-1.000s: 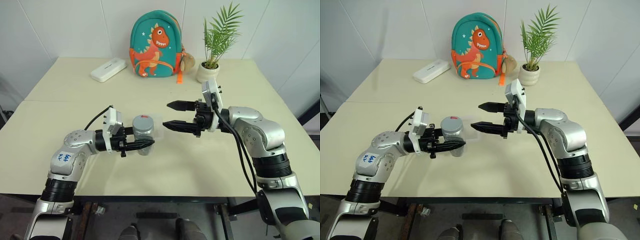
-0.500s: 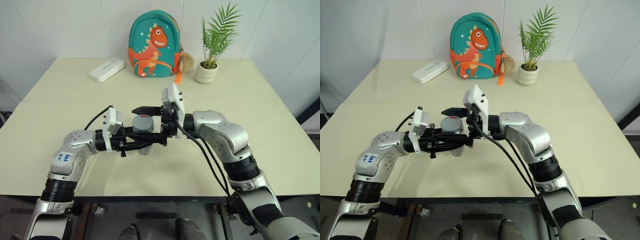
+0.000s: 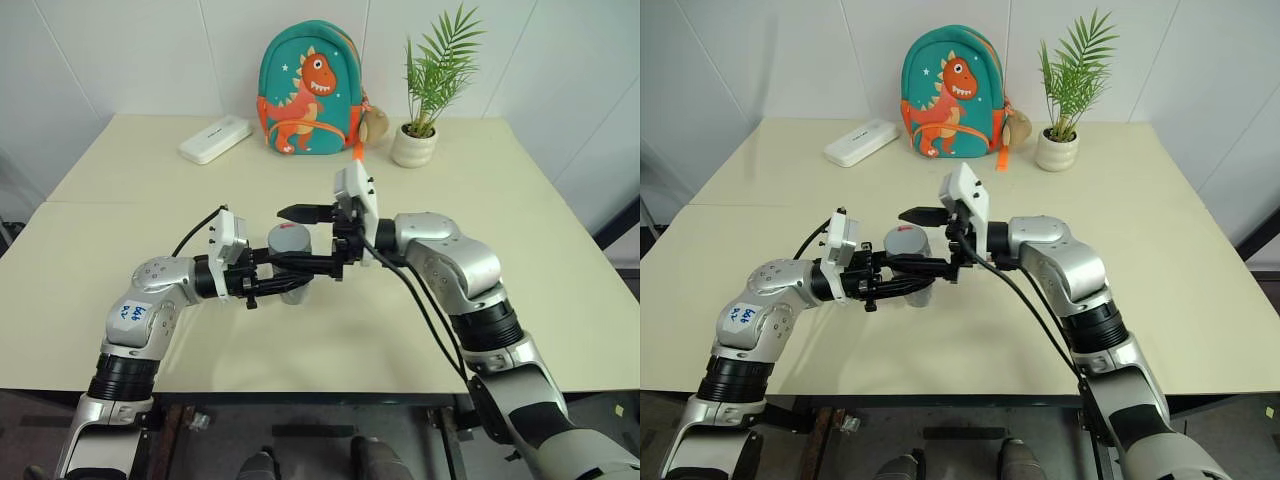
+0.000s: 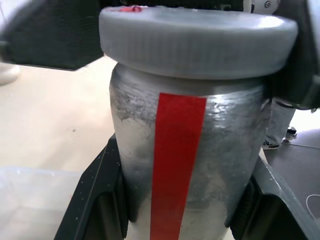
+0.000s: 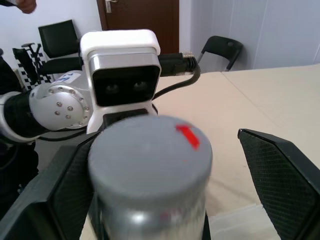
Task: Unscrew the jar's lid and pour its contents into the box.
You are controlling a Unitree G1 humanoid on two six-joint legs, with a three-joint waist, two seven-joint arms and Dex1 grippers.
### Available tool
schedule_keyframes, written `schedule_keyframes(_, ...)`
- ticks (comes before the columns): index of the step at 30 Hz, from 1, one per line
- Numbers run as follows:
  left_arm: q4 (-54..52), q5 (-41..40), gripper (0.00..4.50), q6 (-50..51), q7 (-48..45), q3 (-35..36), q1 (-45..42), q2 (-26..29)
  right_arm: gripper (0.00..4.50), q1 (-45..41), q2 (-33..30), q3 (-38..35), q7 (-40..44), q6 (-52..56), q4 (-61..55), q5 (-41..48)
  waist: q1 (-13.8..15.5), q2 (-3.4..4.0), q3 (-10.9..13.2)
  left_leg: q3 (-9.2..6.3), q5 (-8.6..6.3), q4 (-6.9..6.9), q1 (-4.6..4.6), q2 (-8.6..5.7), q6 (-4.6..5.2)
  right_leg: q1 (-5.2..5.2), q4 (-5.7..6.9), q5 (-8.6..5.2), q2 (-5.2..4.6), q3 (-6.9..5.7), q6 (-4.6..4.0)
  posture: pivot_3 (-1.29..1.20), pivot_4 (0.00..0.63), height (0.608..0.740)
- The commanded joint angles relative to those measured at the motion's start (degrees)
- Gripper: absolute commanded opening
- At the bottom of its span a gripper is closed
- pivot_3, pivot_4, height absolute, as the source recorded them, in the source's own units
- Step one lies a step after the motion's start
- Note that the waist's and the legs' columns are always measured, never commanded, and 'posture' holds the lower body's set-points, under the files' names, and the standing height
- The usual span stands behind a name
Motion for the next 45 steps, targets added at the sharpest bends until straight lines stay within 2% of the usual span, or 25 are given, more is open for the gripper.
schedule_keyframes(1, -2.02, -0.73, 1.97, -1.09, -0.26, 0.95, -0.38, 0.19, 4.49, -0.24, -1.58, -3.86, 0.87, 1.01, -0.31, 2.39, -0.1, 0.0, 0.0, 0.0, 0.0, 0.0, 0.01, 0.0, 0.0, 0.0, 0.0, 0.0, 0.0, 0.0, 0.0, 0.0, 0.15, 0.74)
schedule_keyframes(16, -2.38, -0.73, 1.97, -0.42, -0.32, 0.76, -0.04, 0.65, 4.49, 1.38, -3.75, -4.45, 2.8, 3.17, -1.36, 4.35, 0.01, 0.0, 0.0, 0.0, 0.0, 0.0, 0.0, 0.0, 0.0, 0.0, 0.01, 0.0, 0.0, 0.0, 0.0, 0.0, 0.15, 0.74)
schedule_keyframes(23, -2.81, -0.75, 1.97, -0.02, -0.59, 0.85, 0.17, 1.33, 4.49, 3.49, -4.88, -4.23, 8.0, 6.8, -6.47, 9.44, 0.03, 0.0, 0.0, -0.01, 0.0, 0.0, 0.0, 0.0, 0.0, 0.0, 0.0, 0.0, 0.0, 0.0, 0.0, 0.0, 0.15, 0.74)
schedule_keyframes(35, -3.72, -0.96, 1.97, 0.73, -0.54, 0.65, 0.07, 1.11, 4.49, 1.33, -1.07, -3.53, 2.44, 0.74, -2.58, 3.67, 0.05, 0.0, 0.0, -0.01, 0.02, 0.02, 0.01, 0.0, -0.01, 0.0, 0.04, 0.0, 0.0, 0.0, 0.0, 0.0, 0.15, 0.74)
schedule_keyframes(45, -3.85, -0.97, 1.97, 0.86, -0.66, 0.47, 0.1, 1.1, 4.49, -0.41, 1.78, -1.96, 2.55, -0.73, -1.57, 2.14, 0.05, 0.0, 0.0, -0.01, 0.02, 0.02, 0.01, 0.0, -0.01, 0.0, 0.05, 0.0, 0.01, 0.0, 0.0, 0.0, 0.15, 0.74)
